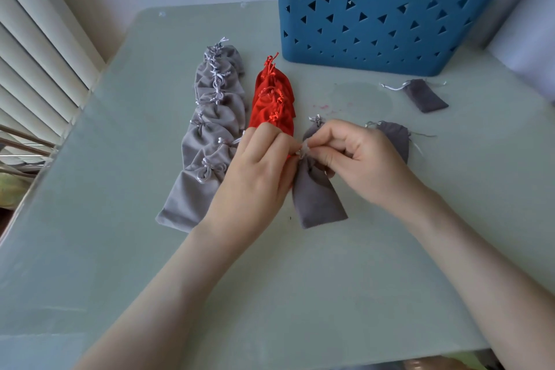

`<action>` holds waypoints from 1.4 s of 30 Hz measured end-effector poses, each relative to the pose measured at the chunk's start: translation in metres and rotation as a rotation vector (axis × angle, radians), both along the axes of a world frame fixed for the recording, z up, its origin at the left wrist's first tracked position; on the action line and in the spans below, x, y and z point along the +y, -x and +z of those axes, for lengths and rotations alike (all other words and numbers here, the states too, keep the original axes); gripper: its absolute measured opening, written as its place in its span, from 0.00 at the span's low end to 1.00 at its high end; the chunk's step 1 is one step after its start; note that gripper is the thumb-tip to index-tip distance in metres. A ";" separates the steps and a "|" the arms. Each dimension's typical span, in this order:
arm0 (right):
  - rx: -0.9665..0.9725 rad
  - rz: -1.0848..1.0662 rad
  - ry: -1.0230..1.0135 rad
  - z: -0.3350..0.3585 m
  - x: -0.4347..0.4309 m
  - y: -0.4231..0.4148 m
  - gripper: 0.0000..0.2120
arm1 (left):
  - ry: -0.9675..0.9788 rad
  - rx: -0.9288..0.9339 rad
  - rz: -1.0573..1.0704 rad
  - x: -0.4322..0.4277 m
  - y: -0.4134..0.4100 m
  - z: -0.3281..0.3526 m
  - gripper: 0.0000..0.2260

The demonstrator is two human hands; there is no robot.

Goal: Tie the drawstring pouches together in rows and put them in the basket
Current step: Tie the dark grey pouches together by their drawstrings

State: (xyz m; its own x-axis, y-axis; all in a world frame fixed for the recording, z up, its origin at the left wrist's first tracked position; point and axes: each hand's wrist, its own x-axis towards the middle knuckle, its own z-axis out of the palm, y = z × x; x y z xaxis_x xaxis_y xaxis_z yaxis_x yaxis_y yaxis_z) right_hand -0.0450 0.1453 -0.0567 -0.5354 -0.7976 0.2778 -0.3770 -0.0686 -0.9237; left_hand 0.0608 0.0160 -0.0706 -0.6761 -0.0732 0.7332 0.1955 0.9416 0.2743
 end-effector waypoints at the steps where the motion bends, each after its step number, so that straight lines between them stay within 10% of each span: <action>1: -0.016 0.002 0.012 0.002 0.000 0.000 0.12 | -0.009 0.011 -0.004 0.001 0.000 0.000 0.02; 42: -0.257 0.096 0.159 0.004 -0.009 -0.010 0.06 | -0.130 0.293 0.205 0.009 0.003 -0.004 0.02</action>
